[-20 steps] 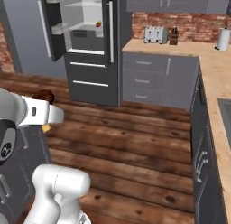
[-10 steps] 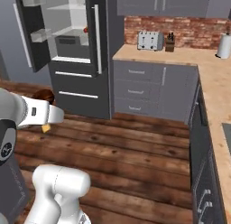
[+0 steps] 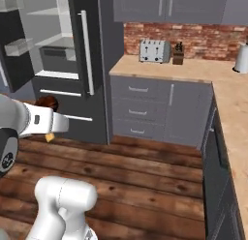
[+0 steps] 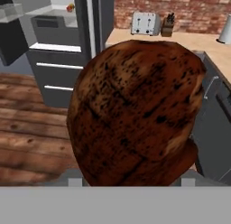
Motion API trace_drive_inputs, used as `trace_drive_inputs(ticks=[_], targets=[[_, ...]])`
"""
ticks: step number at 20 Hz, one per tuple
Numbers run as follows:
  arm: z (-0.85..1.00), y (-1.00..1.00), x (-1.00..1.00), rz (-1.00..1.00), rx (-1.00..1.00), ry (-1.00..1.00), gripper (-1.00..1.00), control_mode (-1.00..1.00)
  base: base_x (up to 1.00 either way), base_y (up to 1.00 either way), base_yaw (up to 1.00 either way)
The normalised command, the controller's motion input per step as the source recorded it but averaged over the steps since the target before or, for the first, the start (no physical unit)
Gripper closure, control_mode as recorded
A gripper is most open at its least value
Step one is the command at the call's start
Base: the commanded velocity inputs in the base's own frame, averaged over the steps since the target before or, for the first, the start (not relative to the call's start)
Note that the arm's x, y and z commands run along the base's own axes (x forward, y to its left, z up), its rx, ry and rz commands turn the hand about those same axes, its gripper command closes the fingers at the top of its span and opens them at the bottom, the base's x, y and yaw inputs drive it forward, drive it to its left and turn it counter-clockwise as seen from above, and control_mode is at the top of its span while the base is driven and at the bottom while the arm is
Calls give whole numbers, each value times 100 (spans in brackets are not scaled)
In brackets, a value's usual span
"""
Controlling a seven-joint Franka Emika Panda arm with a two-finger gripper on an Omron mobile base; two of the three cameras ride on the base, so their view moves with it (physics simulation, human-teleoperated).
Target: Transport the steak and bell pepper to the fridge. Place the steak on the rack containing meat and place the bell pepper on the rack containing the vegetable, ensuring meats and vegetables are on different racks.
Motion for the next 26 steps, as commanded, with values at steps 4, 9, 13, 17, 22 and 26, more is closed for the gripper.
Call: trace_drive_inputs(ticks=[4,9,13,17,22,26], targets=[[0,0,0,0,0,0,100,100,100,70,-14],[0,0,0,0,0,0,100,100,100,100,-29],[0,0,0,0,0,0,100,100,100,100,-32],[0,0,0,0,0,0,100,100,100,100,-33],[0,0,0,0,0,0,100,100,78,100,-24],[0,0,0,0,0,0,100,100,93,70,-14]])
